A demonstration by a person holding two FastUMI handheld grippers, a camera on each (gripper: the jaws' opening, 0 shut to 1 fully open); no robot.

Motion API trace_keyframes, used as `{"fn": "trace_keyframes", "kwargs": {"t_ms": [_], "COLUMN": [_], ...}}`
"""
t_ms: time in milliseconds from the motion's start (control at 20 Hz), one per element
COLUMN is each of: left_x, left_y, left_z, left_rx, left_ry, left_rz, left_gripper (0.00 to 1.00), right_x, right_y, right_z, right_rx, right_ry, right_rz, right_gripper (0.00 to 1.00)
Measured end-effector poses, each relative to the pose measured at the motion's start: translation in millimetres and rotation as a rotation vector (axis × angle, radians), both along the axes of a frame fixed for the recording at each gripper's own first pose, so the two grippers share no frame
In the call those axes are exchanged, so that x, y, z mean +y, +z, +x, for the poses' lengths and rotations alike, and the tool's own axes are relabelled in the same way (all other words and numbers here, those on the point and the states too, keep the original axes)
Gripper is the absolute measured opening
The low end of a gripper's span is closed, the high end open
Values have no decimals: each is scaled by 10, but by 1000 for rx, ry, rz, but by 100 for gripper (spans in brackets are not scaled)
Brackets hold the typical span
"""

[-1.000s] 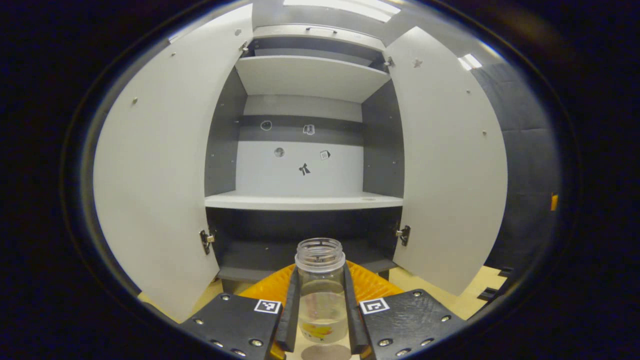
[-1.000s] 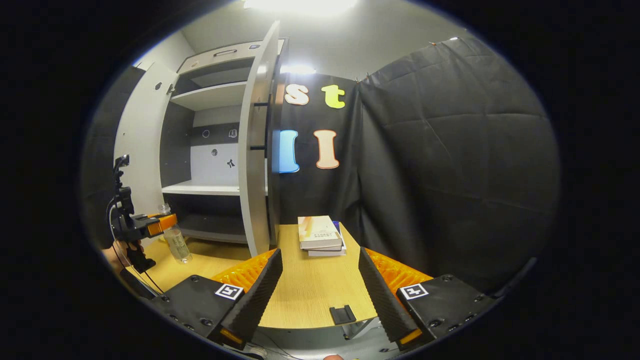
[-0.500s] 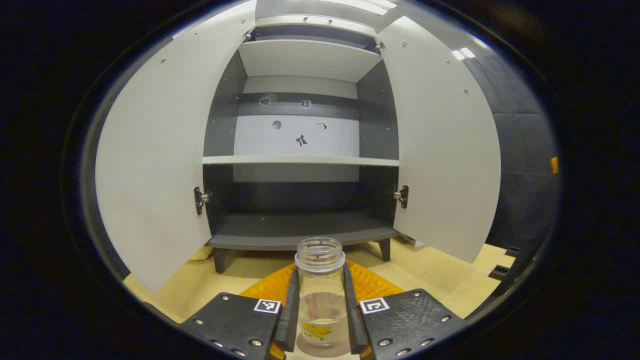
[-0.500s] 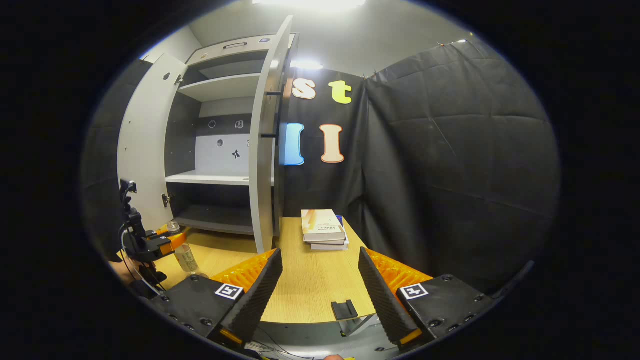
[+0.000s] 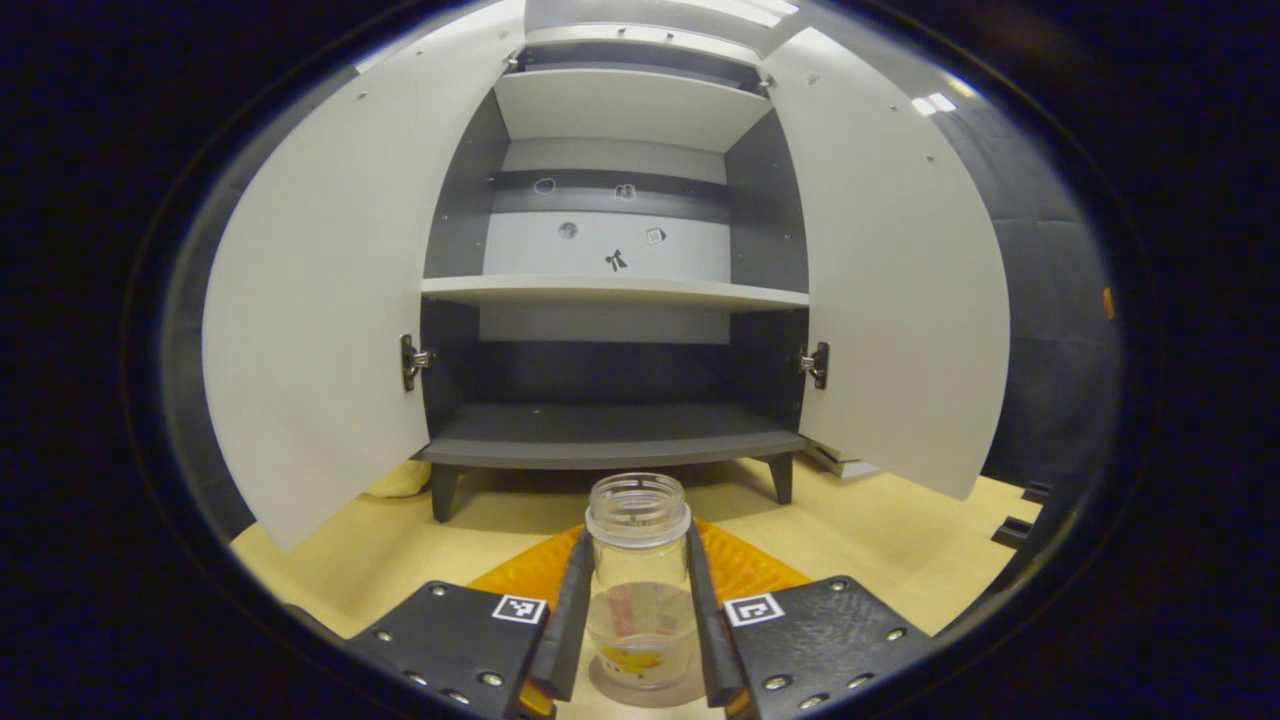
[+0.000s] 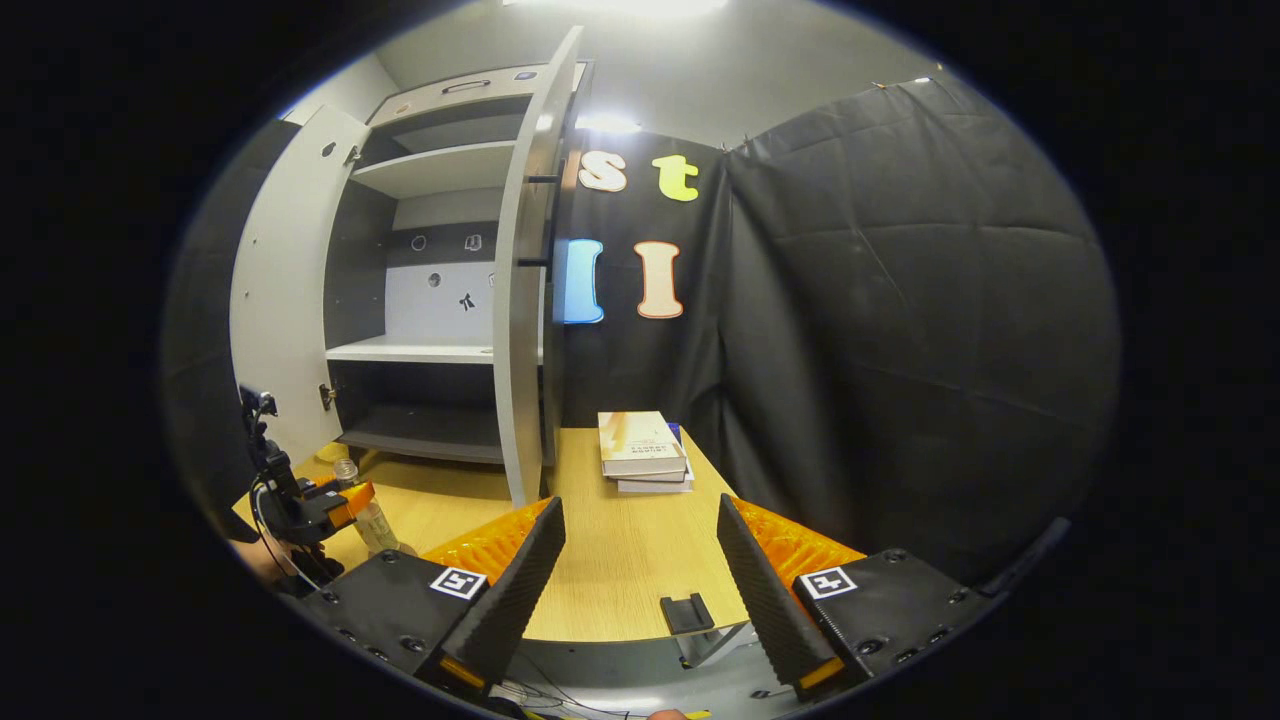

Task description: Grasp the bottle in the cabinet with the left hand and place it on the coaster, then close the right door with the right hand and the left door with the left hand.

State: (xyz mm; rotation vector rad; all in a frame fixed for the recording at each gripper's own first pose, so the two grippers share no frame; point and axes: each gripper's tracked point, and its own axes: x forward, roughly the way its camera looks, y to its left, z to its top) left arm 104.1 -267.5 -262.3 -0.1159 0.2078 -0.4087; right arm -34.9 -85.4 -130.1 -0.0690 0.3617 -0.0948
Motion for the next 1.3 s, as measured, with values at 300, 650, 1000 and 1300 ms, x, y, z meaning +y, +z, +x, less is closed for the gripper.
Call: {"fn": "trace_keyframes", "kwargs": {"t_ms": [300, 650, 1000, 1300], "left_x": [73, 256, 922, 1869], "left_y": [266, 1213, 1832, 1877], "left_z": [-64, -337, -468, -495], "left_rx": [16, -48, -115, -125], "left_ry": [9, 15, 106, 249], "left_rz": [37, 23, 95, 115], "left_gripper": [82, 83, 82, 82], "right_x": [-31, -109, -15, -2], "right_y": [96, 700, 1253, 1629], "right_z": [118, 505, 1020, 1471], "right_rx": [-39, -150, -221, -281], "right_ry": [-1, 43, 106, 65], "right_rz": [61, 116, 68, 5], "right_gripper": [98, 99, 98, 97]}}
